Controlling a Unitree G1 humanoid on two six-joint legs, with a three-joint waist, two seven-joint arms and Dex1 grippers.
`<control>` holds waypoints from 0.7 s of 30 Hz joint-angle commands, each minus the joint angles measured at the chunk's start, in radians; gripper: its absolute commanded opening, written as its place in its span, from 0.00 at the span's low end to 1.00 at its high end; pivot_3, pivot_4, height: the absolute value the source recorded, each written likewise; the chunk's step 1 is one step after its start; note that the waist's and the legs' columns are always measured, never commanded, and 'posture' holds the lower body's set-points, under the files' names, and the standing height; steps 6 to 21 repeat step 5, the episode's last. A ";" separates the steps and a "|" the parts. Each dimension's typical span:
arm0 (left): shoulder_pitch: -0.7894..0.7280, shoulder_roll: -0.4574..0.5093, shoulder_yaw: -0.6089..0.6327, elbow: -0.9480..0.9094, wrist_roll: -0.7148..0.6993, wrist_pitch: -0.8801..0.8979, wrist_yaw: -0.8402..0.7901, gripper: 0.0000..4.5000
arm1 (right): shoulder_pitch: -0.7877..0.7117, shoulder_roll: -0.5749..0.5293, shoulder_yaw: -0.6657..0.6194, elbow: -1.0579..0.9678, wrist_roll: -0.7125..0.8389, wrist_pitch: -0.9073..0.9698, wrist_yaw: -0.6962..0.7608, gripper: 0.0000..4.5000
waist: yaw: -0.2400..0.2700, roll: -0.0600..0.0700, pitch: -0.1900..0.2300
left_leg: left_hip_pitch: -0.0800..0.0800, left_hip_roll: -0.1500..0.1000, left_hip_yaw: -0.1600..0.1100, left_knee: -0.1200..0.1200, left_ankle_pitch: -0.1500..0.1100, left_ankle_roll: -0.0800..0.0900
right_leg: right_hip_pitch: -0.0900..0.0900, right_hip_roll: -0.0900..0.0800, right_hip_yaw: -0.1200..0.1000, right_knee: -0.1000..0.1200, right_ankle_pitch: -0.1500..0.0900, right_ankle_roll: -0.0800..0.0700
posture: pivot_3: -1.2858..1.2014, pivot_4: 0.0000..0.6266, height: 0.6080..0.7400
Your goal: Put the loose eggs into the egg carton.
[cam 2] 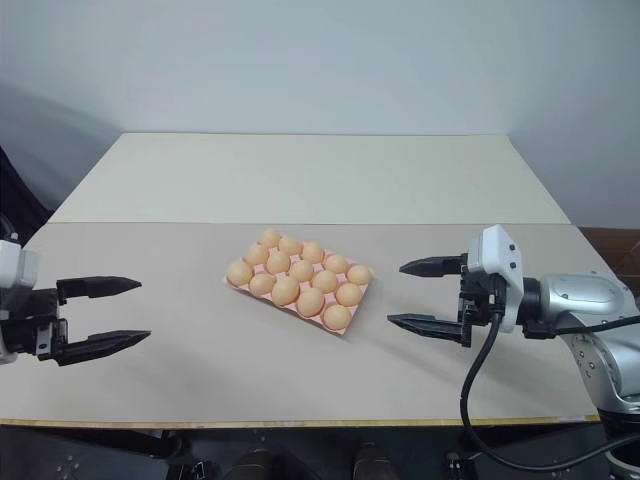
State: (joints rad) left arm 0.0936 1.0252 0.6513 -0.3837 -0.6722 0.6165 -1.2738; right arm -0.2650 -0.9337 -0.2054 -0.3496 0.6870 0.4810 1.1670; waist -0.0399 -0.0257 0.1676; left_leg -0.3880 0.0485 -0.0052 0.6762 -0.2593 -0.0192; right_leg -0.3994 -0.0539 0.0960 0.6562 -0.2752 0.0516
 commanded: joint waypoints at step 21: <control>0.004 -0.009 0.029 -0.032 -0.055 0.007 0.033 0.99 | -0.024 -0.008 -0.012 0.000 0.004 -0.006 0.013 1.00 | -0.001 0.000 0.000 | -0.002 0.000 0.000 0.000 0.000 0.000 | -0.002 0.000 0.000 -0.001 0.000 0.000 | 0.52 0.24 1.00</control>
